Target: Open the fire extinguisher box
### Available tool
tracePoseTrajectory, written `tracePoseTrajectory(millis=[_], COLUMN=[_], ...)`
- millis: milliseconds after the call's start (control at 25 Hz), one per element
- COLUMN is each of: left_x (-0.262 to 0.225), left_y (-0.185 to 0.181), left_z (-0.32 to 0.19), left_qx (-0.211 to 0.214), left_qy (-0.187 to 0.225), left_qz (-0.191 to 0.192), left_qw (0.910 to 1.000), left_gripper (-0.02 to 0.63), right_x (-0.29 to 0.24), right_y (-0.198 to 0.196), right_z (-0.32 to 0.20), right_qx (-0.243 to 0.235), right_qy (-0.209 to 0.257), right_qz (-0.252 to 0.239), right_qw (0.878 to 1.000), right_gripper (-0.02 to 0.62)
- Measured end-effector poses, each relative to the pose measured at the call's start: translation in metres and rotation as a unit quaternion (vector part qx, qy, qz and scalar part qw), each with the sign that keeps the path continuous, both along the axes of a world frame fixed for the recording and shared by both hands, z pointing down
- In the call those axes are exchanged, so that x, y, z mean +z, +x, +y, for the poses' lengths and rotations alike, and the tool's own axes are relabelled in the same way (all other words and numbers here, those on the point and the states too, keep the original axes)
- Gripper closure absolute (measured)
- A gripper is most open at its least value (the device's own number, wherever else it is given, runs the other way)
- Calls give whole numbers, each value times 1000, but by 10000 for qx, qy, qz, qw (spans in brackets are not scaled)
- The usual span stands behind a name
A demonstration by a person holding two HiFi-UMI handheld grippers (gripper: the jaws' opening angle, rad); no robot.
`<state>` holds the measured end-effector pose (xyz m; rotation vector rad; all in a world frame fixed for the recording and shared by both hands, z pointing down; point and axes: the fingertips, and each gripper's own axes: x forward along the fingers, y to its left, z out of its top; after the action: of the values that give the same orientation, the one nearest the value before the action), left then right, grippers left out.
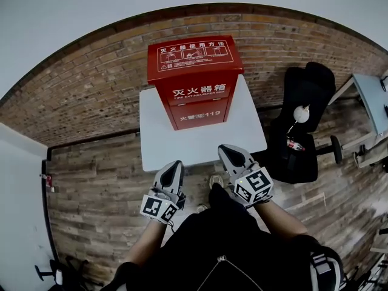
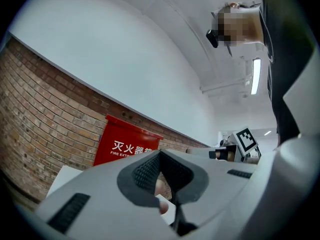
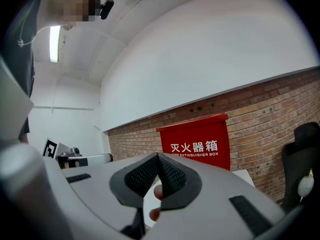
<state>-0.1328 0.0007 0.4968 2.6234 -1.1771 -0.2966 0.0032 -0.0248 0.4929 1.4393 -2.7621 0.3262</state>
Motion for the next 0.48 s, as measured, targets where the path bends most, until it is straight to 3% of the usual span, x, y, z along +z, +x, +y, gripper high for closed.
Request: tracePoseTrajectory(millis=[480], left_x=[-25], left_y=[38], left_z=[-130], left_qx=[-435], left_qy=[339], left_qz=[-336], left_qw=[9979], left_gripper=[557], right_x=[-33], right_y=[32], right_z=[-132], right_qx=[-469], right_qy=[139], right_qz=[-130], right_qw=[9987], right_gripper=[577])
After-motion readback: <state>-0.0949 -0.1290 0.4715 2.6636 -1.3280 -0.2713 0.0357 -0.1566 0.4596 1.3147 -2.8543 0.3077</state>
